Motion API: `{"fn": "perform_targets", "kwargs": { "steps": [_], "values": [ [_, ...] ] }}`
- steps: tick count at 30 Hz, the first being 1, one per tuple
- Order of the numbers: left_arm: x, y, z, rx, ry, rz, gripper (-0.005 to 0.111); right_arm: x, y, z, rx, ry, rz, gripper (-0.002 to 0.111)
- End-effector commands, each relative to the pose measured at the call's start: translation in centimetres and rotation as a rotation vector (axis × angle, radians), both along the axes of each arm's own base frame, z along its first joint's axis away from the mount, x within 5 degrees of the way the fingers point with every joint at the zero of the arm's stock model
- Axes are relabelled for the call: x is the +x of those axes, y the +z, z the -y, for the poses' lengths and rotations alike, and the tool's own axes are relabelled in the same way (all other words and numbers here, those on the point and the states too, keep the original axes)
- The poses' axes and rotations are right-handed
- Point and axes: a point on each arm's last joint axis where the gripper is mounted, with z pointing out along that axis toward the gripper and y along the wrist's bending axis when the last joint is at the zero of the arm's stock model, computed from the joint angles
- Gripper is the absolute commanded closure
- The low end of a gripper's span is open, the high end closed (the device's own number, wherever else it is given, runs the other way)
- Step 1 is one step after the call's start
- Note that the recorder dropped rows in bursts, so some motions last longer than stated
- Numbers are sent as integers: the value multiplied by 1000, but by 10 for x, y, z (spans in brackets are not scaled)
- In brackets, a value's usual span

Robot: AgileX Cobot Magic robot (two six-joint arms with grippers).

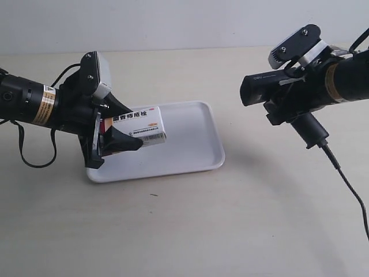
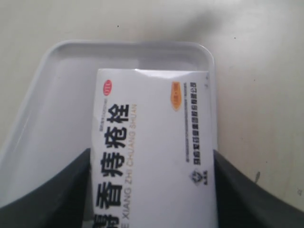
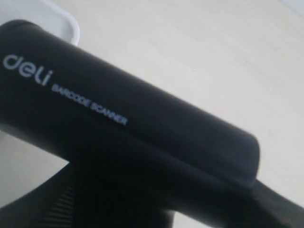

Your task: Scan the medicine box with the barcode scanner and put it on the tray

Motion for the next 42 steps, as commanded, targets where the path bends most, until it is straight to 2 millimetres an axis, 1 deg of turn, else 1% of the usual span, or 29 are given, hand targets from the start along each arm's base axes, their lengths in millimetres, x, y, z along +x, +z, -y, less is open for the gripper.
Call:
{"fn": "perform_targets", "kwargs": {
  "steps": [1, 3, 6, 9, 14, 16, 18, 20, 22, 25, 26, 27, 29, 32, 35, 36, 38, 41, 42],
  "values": [
    [2, 3, 1, -18, 14, 3, 107, -2, -4, -11, -20, 31, -1, 108],
    [2, 3, 1, -21, 10, 4, 107, -3, -11, -16, -49, 34, -7, 108],
    [1, 4, 2, -31, -3, 2, 107, -7, -12, -25, -56, 58, -3, 108],
    [1, 4, 2, -36, -13, 4, 107, -8, -11, -28, -54, 32, 0, 108],
    [1, 4, 2, -36, -13, 4, 107, -8, -11, -28, -31, 8, -12, 108],
    [2, 5, 2, -47, 9, 2, 107, -5, -12, -23, -55, -59, 3, 108],
    [7, 3, 2, -65, 73, -8, 107, -1, -16, -15, -86, -157, 7, 108],
    [15, -5, 1, -85, 191, -41, 107, 2, -23, -12, -109, -214, -2, 108],
    [24, -15, 1, -100, 269, -68, 107, 6, -33, -14, -86, -256, -36, 108],
    [30, -30, 5, -94, 277, -103, 107, 14, -47, -21, -48, -267, -85, 108],
    [33, -39, 7, -88, 283, -125, 107, 19, -56, -23, -38, -290, -109, 108],
    [34, -43, 8, -86, 284, -135, 107, 20, -59, -24, -33, -304, -119, 108],
    [36, -48, 7, -78, 300, -150, 107, 20, -64, -24, -37, -308, -130, 108],
    [37, -57, 4, -24, 302, -126, 107, 20, -69, -24, -45, -308, -142, 108],
    [36, -63, 5, 25, 309, -120, 106, 19, -77, -24, -53, -310, -162, 108],
    [36, -67, 6, 37, 311, -125, 105, 19, -79, -24, -57, -308, -169, 108],
    [34, -71, 8, 51, 290, -120, 95, 19, -82, -24, -57, -319, -179, 104],
    [34, -72, 9, 57, 279, -119, 67, 19, -83, -23, -47, -350, -186, 90],
    [34, -72, 9, 57, 279, -119, 54, 19, -83, -23, -45, -348, -187, 83]
  ]
}}
